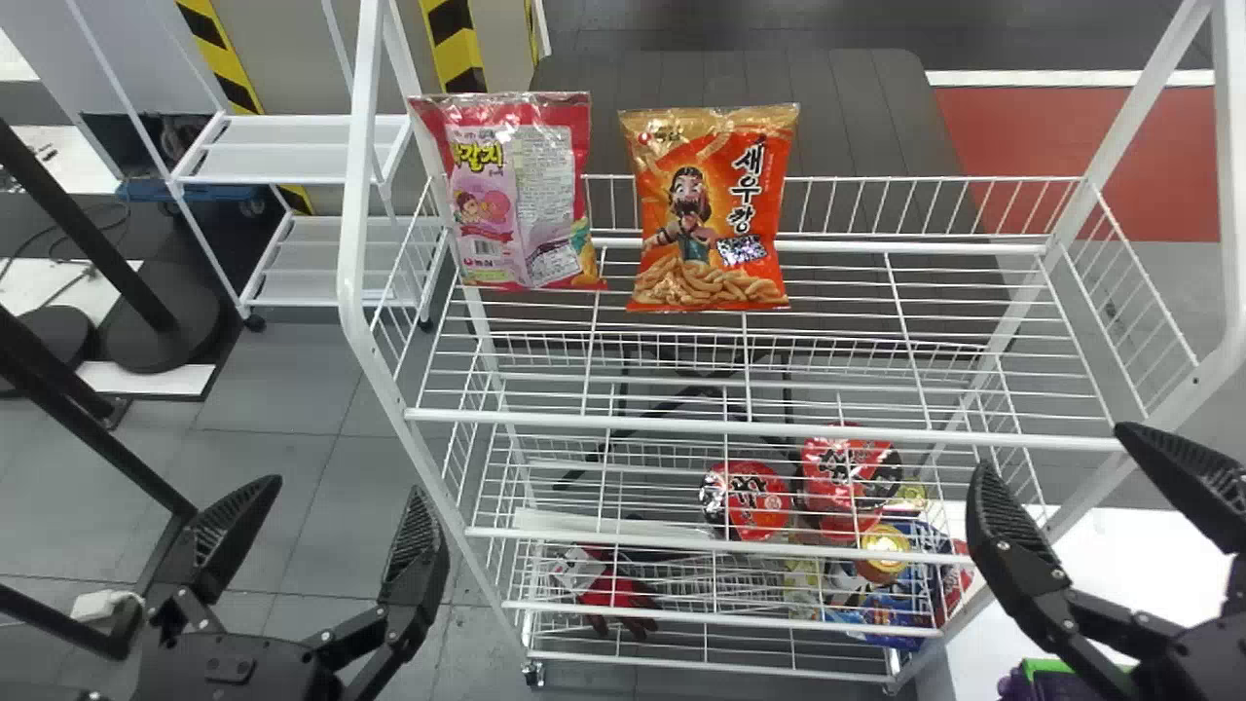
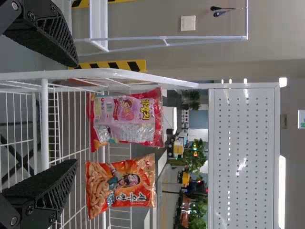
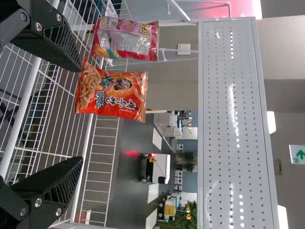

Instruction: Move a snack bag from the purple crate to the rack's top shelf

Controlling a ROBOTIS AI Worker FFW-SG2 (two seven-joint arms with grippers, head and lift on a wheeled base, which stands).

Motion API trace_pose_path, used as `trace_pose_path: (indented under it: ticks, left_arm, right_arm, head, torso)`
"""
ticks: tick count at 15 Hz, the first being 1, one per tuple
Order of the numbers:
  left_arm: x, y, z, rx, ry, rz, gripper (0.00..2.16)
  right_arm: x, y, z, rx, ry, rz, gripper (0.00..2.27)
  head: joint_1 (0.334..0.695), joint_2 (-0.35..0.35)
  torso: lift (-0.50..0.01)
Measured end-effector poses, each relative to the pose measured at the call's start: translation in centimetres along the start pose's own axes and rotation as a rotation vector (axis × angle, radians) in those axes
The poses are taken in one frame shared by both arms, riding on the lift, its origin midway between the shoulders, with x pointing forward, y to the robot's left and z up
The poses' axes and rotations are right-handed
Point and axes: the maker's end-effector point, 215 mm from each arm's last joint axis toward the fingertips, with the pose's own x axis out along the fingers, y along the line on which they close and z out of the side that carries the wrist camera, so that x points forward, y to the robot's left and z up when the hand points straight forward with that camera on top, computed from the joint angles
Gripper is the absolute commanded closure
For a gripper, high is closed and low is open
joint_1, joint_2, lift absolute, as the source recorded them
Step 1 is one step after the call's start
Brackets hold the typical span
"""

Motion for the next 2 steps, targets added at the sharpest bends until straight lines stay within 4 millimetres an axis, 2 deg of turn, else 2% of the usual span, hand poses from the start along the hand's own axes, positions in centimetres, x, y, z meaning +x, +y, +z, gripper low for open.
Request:
trace_pose_path:
  ticks: [2]
  left_arm:
    - [0.0,0.0,-0.09,0.0,0.003,0.0,0.1]
  right_arm:
    - [0.01,0.09,0.16,-0.004,-0.004,0.005,0.19]
  head:
    - [0.695,0.08]
  torso:
    - [0.001]
